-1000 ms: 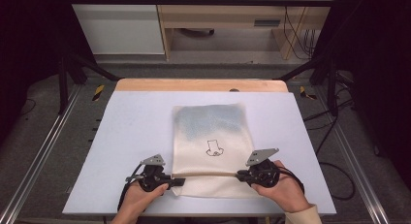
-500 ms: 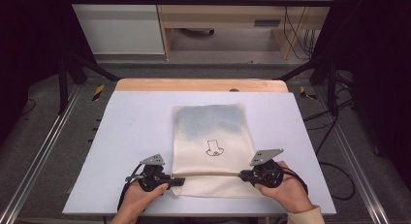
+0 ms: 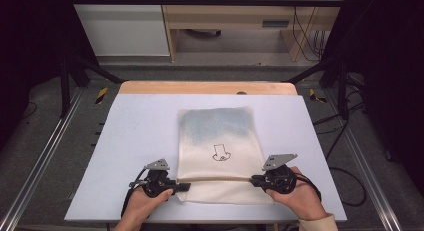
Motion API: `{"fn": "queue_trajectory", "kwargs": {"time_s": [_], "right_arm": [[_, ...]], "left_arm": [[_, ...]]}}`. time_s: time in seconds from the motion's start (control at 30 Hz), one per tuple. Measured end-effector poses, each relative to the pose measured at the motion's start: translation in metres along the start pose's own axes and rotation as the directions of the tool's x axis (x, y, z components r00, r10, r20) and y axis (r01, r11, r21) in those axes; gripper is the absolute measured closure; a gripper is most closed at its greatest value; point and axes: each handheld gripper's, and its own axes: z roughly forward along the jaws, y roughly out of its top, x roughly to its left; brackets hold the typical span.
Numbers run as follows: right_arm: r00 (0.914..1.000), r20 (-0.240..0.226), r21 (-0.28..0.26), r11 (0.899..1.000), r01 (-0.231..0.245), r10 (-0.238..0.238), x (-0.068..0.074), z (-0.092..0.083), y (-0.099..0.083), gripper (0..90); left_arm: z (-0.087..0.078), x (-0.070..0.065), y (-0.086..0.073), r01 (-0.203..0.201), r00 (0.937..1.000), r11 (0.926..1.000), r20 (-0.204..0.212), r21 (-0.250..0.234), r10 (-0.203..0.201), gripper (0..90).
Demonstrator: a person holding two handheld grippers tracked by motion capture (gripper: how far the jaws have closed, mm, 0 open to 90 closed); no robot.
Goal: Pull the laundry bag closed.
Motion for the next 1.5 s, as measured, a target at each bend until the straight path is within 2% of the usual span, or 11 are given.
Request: {"fn": "queue_trajectory", "kwargs": {"time_s": [1.5], "right_arm": [[0.9995, 0.014, -0.003, 1.0, -0.027, 0.027, -0.0067, -0.0059, -0.0085, 81.9]], "left_arm": [[-0.0031, 0.0025, 0.0002, 0.004, 0.9997, 1.0, -0.022, -0.008, -0.004, 84.4]]}}
